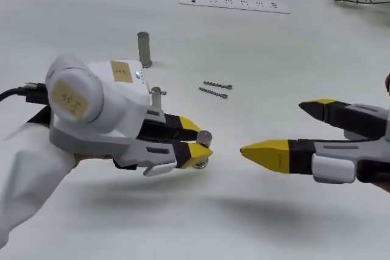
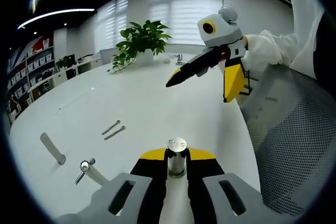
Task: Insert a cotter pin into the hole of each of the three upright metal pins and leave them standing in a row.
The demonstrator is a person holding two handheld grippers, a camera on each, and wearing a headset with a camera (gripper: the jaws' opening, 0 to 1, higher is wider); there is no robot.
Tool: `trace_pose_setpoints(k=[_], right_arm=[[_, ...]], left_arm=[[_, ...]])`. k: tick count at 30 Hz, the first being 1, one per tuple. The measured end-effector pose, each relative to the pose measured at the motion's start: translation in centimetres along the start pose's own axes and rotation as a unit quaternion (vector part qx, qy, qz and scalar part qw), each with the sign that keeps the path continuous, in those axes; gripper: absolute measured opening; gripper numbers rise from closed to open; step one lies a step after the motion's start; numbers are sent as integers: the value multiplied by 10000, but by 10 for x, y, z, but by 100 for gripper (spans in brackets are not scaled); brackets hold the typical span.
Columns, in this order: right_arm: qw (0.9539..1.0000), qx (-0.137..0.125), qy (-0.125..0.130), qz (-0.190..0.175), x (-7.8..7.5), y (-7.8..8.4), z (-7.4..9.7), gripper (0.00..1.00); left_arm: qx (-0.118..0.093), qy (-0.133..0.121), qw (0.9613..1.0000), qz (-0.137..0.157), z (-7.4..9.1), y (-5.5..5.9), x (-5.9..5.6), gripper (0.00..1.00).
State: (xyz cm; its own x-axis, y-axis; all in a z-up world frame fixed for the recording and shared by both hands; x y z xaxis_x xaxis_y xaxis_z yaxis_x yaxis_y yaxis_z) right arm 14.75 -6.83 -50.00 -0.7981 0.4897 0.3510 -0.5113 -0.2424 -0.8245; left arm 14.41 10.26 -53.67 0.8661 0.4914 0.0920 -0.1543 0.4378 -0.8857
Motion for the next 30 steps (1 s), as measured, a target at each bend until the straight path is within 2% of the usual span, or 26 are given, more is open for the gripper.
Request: trace_pose_setpoints(k=[4, 9, 14, 16, 18, 22, 26, 29, 30], right_arm=[[10000, -8, 62, 26, -3, 0, 2, 97], [9999, 78, 64, 33, -5, 4, 4, 96], [9999, 95, 32, 62, -5, 5, 4, 95], [9999, 121, 5, 64, -5, 6, 3, 95], [9998, 165, -14, 73, -5, 8, 3, 95], [9991, 409, -43, 110, -7, 13, 2, 94], [9991, 412, -49, 62, -8, 15, 2, 93], [9990, 418, -107, 73, -7, 14, 2, 88], [9988, 461, -134, 110, -7, 14, 2, 86]], left_arm=[[13, -83, 9999, 61, 4, -2, 2, 12], [43, -71, 9999, 117, 20, -2, 2, 24], [157, -135, 9994, 279, 37, 4, -1, 47], [242, -210, 9982, 512, 44, 8, -1, 57], [249, -251, 9981, 505, 49, 10, -2, 65], [243, -355, 9974, 575, 57, 13, -1, 74], [348, -519, 9962, 601, 60, 16, 3, 80], [316, -698, 9947, 689, 62, 18, 6, 96], [328, -687, 9945, 712, 63, 19, 7, 98]])
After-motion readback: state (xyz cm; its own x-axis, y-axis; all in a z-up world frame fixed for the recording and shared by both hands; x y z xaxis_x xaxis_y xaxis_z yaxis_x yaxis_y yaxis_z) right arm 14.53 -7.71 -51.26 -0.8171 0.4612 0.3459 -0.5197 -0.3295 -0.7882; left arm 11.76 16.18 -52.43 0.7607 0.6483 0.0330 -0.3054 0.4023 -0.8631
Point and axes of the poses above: the centre of the closed fingertips' face, and the gripper's own axes: z roughly backward along the fingers, x roughly to its left, y roughly out of its underside, the point moved 7 cm from there along z, roughly backward along the fingers, and after that the axes turned 14 degrees about -y, right-handed, at the moved point
